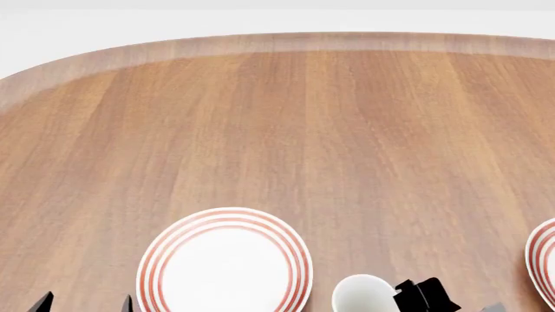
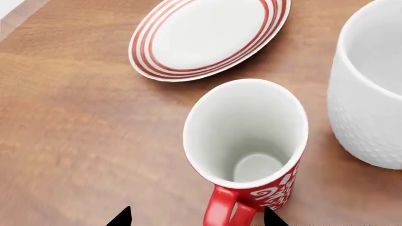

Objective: Put the red mug on the left plate.

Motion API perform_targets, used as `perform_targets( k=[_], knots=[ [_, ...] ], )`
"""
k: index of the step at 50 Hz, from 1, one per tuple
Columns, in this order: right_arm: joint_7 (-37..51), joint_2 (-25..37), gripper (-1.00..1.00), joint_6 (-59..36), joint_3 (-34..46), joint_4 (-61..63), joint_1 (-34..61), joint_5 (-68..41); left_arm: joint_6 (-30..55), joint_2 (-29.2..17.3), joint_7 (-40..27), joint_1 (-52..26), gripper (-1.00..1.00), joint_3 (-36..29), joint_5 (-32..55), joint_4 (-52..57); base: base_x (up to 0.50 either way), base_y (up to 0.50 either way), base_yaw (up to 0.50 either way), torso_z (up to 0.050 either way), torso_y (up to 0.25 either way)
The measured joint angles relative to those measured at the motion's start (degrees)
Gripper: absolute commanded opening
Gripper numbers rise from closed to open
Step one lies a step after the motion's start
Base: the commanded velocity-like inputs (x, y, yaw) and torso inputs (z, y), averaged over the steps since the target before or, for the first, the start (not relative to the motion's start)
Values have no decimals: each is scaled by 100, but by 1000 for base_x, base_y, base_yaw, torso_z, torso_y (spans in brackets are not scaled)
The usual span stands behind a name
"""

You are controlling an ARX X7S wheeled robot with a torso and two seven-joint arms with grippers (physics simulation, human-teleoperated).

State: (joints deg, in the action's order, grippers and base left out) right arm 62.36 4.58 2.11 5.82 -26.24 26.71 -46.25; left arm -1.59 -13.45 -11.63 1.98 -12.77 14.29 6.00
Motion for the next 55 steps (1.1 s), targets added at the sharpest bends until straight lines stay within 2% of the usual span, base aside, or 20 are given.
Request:
perform_targets(
  k=[31,32,42,55],
  knots=[
    [-418,-82,100,169,-81,-957,360,-454,-15,-92,-64,47,100,-54,110,121,0,0,0,0,0],
    [-416,-81,-100,170,-77,-957,360,-462,-16,-95,-67,48,100,-55,114,124,0,0,0,0,0],
    [-288,-29,-100,163,3,-666,230,-509,-36,-115,-85,48,100,-72,133,123,0,0,0,0,0],
    [-12,81,-100,30,264,297,-93,-528,-51,-142,-102,45,100,-96,168,122,0,0,0,0,0]
  ],
)
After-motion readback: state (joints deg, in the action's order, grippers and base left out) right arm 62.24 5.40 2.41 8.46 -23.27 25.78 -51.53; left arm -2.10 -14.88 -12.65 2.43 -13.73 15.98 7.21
